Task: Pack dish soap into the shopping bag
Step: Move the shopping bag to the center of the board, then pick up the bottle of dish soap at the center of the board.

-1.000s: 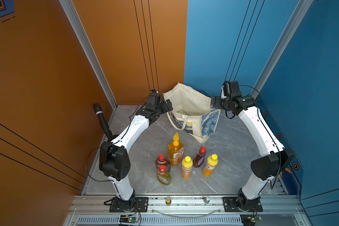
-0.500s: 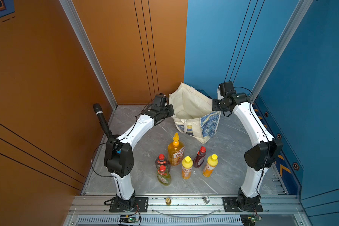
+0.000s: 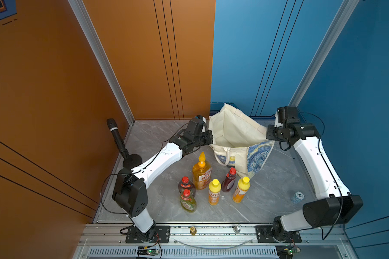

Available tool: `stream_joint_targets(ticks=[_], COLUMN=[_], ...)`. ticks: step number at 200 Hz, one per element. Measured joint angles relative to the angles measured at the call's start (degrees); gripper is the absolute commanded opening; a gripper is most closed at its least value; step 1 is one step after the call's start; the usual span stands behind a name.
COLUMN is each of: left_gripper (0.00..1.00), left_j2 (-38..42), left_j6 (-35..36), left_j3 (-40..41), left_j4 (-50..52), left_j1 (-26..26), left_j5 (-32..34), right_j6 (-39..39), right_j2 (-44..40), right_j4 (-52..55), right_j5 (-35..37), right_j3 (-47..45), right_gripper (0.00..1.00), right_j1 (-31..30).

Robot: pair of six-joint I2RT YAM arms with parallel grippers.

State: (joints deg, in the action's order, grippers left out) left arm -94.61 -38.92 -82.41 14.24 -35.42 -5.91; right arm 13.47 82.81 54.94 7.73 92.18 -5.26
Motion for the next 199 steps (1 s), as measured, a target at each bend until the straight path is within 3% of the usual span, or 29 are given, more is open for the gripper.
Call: stream_joint_targets(ticks=[12,39,85,115,136,166,199], left_gripper=[0.29,0.53,0.8,0.99,0.98,0.98,0.98], left_j2=[0.4,0.4,2.5,6.2,10.1,17.4,26.1], left_j6=[-1.0,-2.7,-2.8,-2.2,-1.4,-1.0,-0.9], left_j3=[1.0,1.9,3.0,3.6,4.9,9.7,16.6], left_j4=[-1.6,-4.6,-6.9,-6.8,-6.8,-6.8,-6.4], left_j1=[-0.8,-1.1,-1.0,-0.6,0.2,1.8,4.8], left_j5=[0.5,1.2,2.3,2.4,3.0,5.7,9.0], right_j6=[0.1,0.2,0.3,0.3,0.5,1.1,2.3], right_j2=[-1.5,-3.8,-9.9,-13.2,-15.6,-18.2,-16.3], right_j4=[-0.1,0.0,1.1,2.8,3.4,3.4,2.8], right_j5=[-0.1,-0.5,0.1,3.5,6.3,13.8,23.1], right_j3=[-2.1,-3.4,-1.7,1.1,1.3,0.7,0.2], right_gripper=[0.53,0.62,0.69,0.7,0.7,0.71,0.76], right_j1=[0.0,-0.1,-4.0,-12.2,-21.0,-39.2,-55.5])
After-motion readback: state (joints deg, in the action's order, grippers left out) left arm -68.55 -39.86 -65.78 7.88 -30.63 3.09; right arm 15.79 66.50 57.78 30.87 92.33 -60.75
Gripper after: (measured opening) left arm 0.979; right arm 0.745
